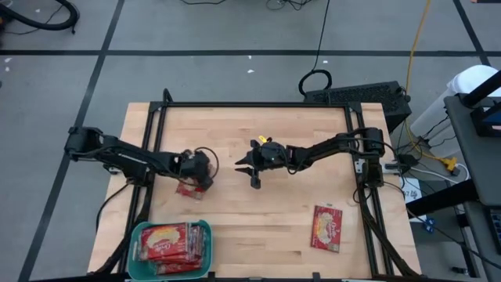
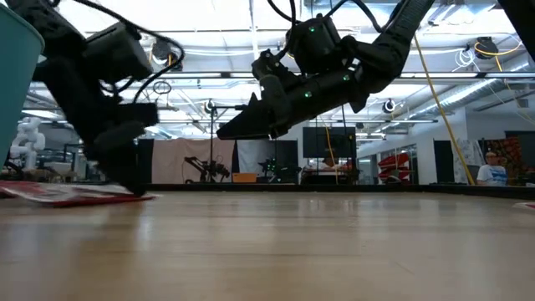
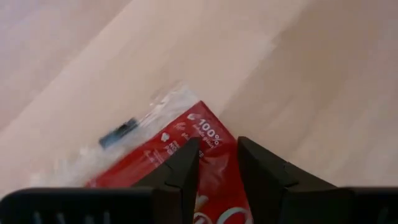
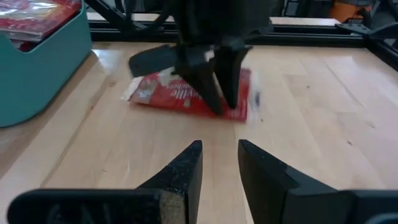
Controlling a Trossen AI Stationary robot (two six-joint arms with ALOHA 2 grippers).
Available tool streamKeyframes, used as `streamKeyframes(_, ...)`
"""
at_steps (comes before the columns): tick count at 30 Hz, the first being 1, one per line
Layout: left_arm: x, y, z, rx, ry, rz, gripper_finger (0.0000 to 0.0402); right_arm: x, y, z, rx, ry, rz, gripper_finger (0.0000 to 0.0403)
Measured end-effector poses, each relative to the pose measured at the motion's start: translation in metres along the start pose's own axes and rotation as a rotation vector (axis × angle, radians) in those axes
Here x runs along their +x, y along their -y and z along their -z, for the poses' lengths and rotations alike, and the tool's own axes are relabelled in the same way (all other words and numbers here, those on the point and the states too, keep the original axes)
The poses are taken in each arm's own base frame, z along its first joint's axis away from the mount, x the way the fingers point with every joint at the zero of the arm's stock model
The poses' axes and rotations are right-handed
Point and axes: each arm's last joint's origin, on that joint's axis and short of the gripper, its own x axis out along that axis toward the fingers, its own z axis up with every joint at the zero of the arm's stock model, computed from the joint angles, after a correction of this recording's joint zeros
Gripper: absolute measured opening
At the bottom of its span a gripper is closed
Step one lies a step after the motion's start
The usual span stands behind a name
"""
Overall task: Sort popcorn bags into baskets
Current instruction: Put the red popcorn bag into the blue container
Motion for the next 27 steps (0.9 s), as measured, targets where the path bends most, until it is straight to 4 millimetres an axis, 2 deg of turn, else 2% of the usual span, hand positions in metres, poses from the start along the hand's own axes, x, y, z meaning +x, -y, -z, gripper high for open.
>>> streamKeyframes(3, 0.004, 0.014, -0.012, 0.1, 0.107, 0.176, 0.0113, 0.0, 0.002, 0.001, 0.01, -0.008, 0.005, 0.0098)
streamKeyframes(6, -0.003, 0.03, -0.025, 0.23, 0.217, 0.371, 0.0113, 0.0, 0.002, 0.002, 0.011, -0.015, 0.006, 0.0098)
streamKeyframes(9, -0.014, 0.037, -0.034, 0.259, 0.225, 0.389, 0.0113, 0.0, 0.002, 0.006, 0.003, -0.063, 0.002, 0.0098)
streamKeyframes(12, -0.028, 0.038, -0.043, 0.265, 0.187, 0.334, 0.0113, -0.001, -0.002, 0.012, -0.009, -0.123, -0.014, 0.0098)
streamKeyframes(16, -0.034, 0.026, -0.032, 0.232, 0.021, 0.136, 0.0113, 0.003, -0.021, 0.018, -0.084, -0.144, -0.079, 0.0098)
streamKeyframes(21, -0.027, 0.007, -0.007, 0.124, -0.182, -0.035, 0.0113, 0.012, -0.043, 0.017, -0.14, -0.126, -0.089, 0.012)
streamKeyframes(27, -0.012, -0.001, 0.012, 0.055, -0.156, -0.023, 0.0113, 0.039, -0.05, 0.009, -0.258, -0.163, -0.029, 0.0189)
